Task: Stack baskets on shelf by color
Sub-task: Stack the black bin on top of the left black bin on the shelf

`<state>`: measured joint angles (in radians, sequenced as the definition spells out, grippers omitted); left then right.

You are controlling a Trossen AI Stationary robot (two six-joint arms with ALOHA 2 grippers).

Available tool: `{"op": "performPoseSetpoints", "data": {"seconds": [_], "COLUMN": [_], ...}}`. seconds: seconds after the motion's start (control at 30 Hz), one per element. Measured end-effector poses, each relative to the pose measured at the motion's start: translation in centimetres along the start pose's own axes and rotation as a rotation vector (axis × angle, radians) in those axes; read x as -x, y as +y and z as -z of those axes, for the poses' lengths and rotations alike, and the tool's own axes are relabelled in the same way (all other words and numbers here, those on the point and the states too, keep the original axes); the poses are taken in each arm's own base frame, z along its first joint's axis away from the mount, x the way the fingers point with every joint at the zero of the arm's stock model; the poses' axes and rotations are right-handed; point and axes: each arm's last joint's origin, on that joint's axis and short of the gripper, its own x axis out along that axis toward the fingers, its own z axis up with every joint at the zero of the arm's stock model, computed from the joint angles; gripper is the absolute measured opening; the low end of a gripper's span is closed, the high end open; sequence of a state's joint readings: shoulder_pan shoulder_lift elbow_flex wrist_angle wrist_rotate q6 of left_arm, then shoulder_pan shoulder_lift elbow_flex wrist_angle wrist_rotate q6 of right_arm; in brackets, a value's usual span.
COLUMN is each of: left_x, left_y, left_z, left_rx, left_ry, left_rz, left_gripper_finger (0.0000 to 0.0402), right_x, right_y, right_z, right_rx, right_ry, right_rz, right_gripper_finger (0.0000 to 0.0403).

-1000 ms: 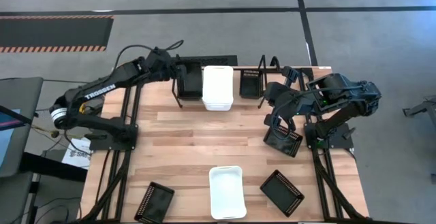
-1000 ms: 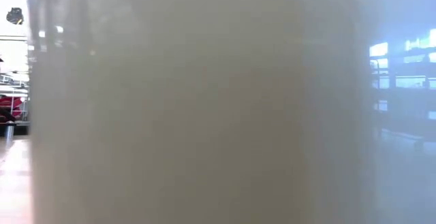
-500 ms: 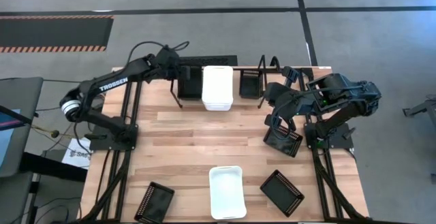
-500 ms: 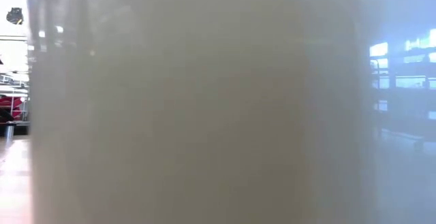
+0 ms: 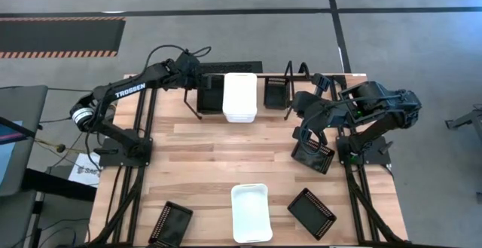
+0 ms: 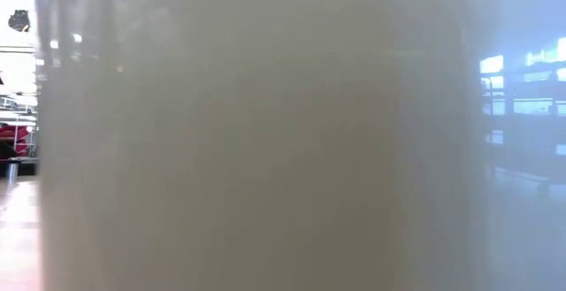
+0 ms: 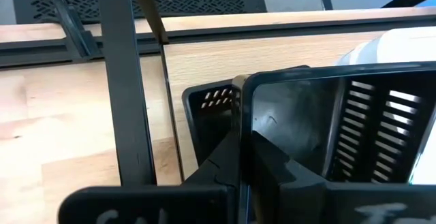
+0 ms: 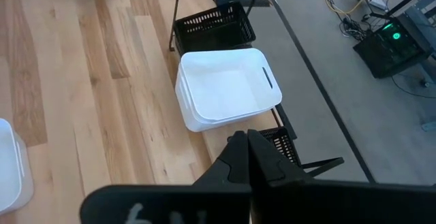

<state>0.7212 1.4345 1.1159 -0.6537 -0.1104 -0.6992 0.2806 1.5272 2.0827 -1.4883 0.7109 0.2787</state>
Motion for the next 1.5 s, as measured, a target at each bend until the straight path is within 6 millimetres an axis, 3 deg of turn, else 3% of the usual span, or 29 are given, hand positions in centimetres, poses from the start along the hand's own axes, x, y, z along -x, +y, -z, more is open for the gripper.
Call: {"op": "performPoseSetpoints", "data": {"seconds": [0.37, 0.67, 0.9, 1.17, 1.5], "left_x": [0.0, 0.1, 2.3, 6.1, 6.5], "left_y": [0.0, -0.4, -1.9, -3.0, -2.6], "left_z": [0.0, -0.4, -2.2, -4.0, -3.4], "left_rx": [-0.006, -0.074, -0.097, -0.154, -0.166], "left_ry": [-0.002, -0.011, -0.037, -0.063, -0.004], "left_rz": [0.003, 0.044, 0.153, 0.155, 0.072], "left_gripper_finger": [0.0006, 0.0063, 0.0103, 0.0117, 0.0116], "right_x": [0.0, 0.0, 0.0, 0.0, 0.0], "right_y": [0.0, 0.0, 0.0, -0.1, -0.1], "right_z": [0.0, 0.0, 0.0, 0.2, 0.2], "right_rx": [0.003, 0.003, 0.001, 0.01, 0.011], "right_ry": [0.0, 0.0, 0.003, 0.016, 0.016], "right_rz": [0.0, 0.0, 0.0, 0.004, 0.004], "right_gripper_finger": [0.0001, 0.0001, 0.0001, 0.0001, 0.0001]}}
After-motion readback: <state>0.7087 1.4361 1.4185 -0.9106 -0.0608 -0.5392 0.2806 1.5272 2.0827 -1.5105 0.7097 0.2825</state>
